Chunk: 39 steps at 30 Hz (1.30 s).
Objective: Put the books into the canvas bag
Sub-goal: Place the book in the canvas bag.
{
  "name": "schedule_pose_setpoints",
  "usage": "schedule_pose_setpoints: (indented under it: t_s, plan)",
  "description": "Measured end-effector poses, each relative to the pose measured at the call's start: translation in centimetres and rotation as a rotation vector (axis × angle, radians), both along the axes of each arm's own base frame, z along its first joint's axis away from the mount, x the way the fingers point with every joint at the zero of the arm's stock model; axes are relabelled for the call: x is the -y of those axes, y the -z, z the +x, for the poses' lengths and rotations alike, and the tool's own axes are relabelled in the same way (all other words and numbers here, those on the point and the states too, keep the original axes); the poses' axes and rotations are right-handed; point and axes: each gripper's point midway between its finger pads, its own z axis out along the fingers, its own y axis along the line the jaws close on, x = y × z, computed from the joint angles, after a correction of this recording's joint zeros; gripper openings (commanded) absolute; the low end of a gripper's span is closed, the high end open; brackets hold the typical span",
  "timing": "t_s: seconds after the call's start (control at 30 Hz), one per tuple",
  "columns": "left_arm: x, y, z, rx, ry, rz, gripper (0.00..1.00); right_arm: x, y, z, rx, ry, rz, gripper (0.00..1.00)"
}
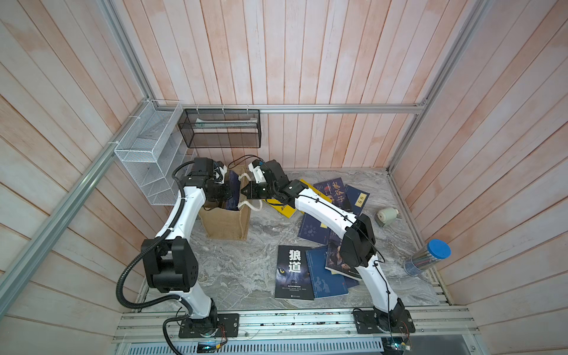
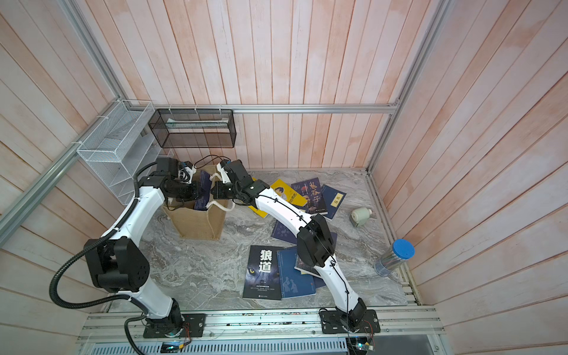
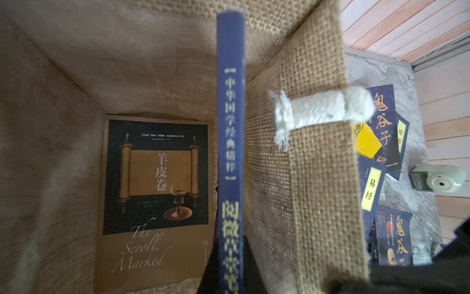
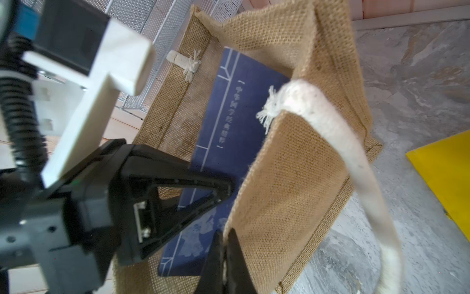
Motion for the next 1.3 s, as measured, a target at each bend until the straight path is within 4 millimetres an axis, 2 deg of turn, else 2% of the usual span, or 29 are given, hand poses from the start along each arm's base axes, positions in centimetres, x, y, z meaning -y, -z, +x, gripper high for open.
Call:
schedule_pose_setpoints:
  t_s: [0.2,0.33,0.47,0.6,0.67,0.8,0.9,1.1,1.23,1.3]
  plan:
    - [0.5,3.7,0.5,-0.072,0.026,-0.010,0.00,0.0,0.2,0.4,0.003,-0.002,0.003,0.00]
    - [0.0,6.2,0.5,-0.108,0.022,-0.006,0.01,0.0,0.2,0.4,0.002,-0.004,0.001,0.00]
    - [-1.4,7.0,0.7,-0.112,-0.009,0.010,0.14,0.0,0.3,0.4,0.004,-0.004,0.004,0.00]
    - [-2.7,6.9,1.2,-0.094,-0.030,0.039,0.34,0.0,0.4,0.6,0.008,0.004,0.007,0.00]
    - [-3.0,6.6,1.4,-0.087,-0.032,0.053,0.41,-0.1,0.4,0.6,0.009,0.005,0.009,0.00]
    - [-3.7,5.3,2.1,-0.056,-0.048,0.092,0.46,0.0,0.4,0.7,0.010,0.008,0.005,0.01]
    - [-4.2,3.7,2.3,-0.023,-0.068,0.114,0.47,0.1,0.3,0.7,0.009,0.012,-0.002,0.07]
    - [-4.7,-2.3,2.4,0.109,-0.095,0.142,0.47,0.4,0.6,0.8,0.008,0.025,-0.024,0.19]
    - [-4.5,-6.0,1.4,0.191,-0.106,0.142,0.48,0.8,1.0,1.0,0.018,0.039,-0.049,0.25]
    - [-4.1,-7.2,0.9,0.219,-0.100,0.136,0.48,1.0,1.1,1.1,0.021,0.046,-0.064,0.28]
